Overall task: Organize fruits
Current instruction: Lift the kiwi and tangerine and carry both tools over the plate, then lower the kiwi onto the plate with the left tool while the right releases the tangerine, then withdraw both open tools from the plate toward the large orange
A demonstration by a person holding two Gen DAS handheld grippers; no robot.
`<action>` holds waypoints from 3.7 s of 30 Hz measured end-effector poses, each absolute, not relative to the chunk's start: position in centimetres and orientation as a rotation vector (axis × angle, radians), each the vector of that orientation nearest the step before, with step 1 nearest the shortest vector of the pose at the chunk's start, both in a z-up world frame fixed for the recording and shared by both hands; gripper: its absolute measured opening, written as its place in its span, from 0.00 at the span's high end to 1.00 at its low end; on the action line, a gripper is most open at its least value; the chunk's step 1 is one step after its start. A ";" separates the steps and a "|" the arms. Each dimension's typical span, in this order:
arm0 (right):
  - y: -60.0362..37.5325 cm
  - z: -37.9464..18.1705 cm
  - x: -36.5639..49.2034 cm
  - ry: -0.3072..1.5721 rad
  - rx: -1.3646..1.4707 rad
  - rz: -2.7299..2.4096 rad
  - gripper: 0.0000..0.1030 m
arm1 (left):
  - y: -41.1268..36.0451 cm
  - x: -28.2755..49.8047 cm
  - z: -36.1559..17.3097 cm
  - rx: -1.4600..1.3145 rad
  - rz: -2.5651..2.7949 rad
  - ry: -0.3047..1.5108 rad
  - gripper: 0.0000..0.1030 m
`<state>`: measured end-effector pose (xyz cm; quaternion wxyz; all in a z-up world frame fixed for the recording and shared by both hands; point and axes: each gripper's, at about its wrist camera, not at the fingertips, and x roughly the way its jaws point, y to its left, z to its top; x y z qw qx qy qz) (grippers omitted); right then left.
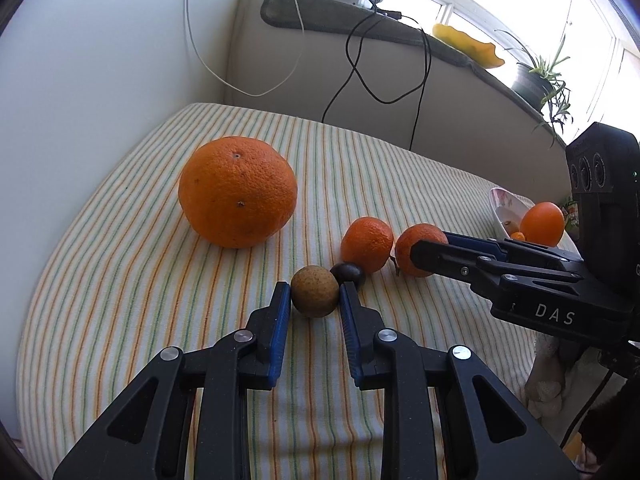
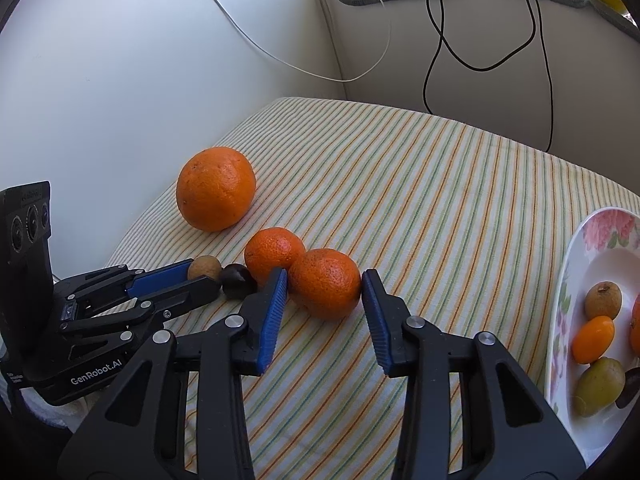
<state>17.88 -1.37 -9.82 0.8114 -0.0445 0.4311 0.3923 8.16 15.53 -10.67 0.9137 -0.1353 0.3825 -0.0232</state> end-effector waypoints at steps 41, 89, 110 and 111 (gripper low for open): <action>-17.9 -4.2 16.0 0.726 -0.022 0.592 0.61 | 1.7 12.0 -6.6 -0.199 -0.286 0.725 0.77; -23.0 -4.6 17.0 0.708 -0.008 0.465 0.30 | -4.0 13.2 -6.2 -0.091 -0.320 0.731 0.57; -21.6 -3.2 15.8 0.651 -0.077 0.412 0.06 | -1.2 10.7 -5.0 -0.093 -0.241 0.679 0.34; -21.4 -3.1 15.8 0.651 -0.080 0.418 0.06 | -0.9 10.6 -5.0 -0.093 -0.237 0.676 0.34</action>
